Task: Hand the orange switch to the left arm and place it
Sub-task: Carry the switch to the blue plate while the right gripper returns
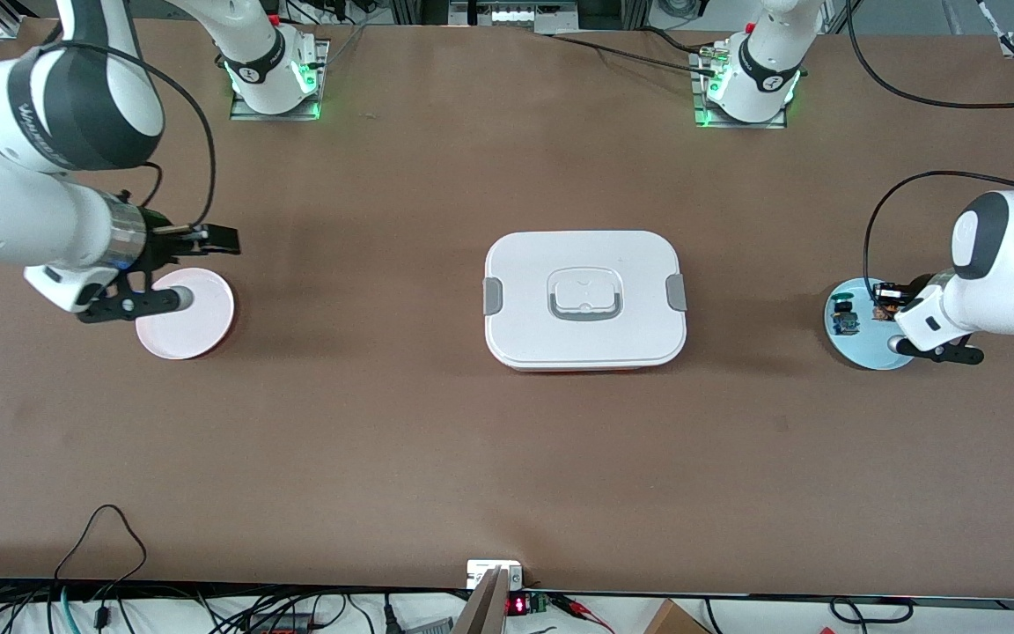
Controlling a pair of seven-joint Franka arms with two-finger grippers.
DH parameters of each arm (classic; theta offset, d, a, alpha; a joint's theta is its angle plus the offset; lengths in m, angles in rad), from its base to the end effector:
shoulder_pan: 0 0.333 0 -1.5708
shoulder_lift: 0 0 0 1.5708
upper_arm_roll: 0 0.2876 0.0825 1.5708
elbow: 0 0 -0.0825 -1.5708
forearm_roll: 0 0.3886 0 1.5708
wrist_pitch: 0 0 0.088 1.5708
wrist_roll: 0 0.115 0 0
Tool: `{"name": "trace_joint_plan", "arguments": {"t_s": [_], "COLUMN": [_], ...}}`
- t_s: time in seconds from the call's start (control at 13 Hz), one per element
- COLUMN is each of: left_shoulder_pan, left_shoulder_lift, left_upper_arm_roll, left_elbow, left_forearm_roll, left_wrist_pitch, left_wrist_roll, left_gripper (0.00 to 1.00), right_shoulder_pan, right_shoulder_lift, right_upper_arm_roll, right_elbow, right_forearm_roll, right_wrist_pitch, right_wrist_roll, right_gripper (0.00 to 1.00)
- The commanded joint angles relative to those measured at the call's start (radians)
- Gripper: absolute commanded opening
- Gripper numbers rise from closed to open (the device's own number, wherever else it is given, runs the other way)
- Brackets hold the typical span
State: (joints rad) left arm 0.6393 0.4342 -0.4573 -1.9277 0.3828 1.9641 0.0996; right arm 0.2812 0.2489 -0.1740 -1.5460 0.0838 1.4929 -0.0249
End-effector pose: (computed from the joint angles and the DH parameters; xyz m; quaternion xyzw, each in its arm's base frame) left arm 0.5575 0.1314 0.2240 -0.9821 0.0602 0.1733 0.0421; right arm 0.5920 0.0822 0.4516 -0.9868 -0.0617 0.1492 0.0142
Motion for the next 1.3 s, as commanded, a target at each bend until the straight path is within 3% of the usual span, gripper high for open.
{"name": "trace_joint_plan", "arguments": {"t_s": [0.0, 0.15, 0.38, 0.54, 0.77, 0.92, 1.15, 1.23], "left_shoulder_pan": [0.042, 0.065, 0.111, 0.118, 0.131, 0.158, 0.160, 0.160], "left_shoulder_lift": [-0.109, -0.141, -0.138, -0.132, -0.103, -0.068, -0.060, -0.058], "left_upper_arm_roll": [-0.006, -0.004, -0.006, -0.004, -0.004, -0.004, -0.004, -0.006], "left_elbow": [-0.157, -0.238, -0.280, -0.292, -0.290, -0.289, -0.286, -0.283], "left_forearm_roll": [0.051, 0.056, 0.114, 0.114, 0.133, 0.148, 0.148, 0.148], "left_wrist_pitch": [0.143, 0.264, 0.359, 0.394, 0.430, 0.464, 0.473, 0.473], "left_wrist_roll": [-0.011, -0.009, -0.014, -0.014, -0.055, -0.083, -0.175, -0.185], "left_gripper": [0.00, 0.00, 0.00, 0.00, 0.00, 0.00, 0.00, 0.00], "right_shoulder_pan": [-0.030, -0.051, -0.147, -0.226, -0.237, -0.220, -0.215, -0.215], "right_shoulder_lift": [0.004, 0.006, -0.008, -0.010, -0.017, -0.080, -0.201, -0.213], "right_upper_arm_roll": [0.005, 0.002, 0.011, 0.034, 0.062, 0.062, 0.061, 0.061], "right_elbow": [0.041, 0.088, 0.112, 0.098, 0.093, 0.006, -0.181, -0.193], "right_forearm_roll": [-0.097, -0.128, -0.124, -0.066, -0.104, -0.113, -0.116, -0.116], "right_wrist_pitch": [-0.026, -0.011, 0.010, 0.044, 0.015, 0.012, 0.174, 0.176], "right_wrist_roll": [0.007, 0.008, 0.028, 0.023, 0.023, 0.031, 0.033, 0.030], "right_gripper": [1.00, 1.00, 1.00, 1.00, 1.00, 1.00, 1.00, 1.00]}}
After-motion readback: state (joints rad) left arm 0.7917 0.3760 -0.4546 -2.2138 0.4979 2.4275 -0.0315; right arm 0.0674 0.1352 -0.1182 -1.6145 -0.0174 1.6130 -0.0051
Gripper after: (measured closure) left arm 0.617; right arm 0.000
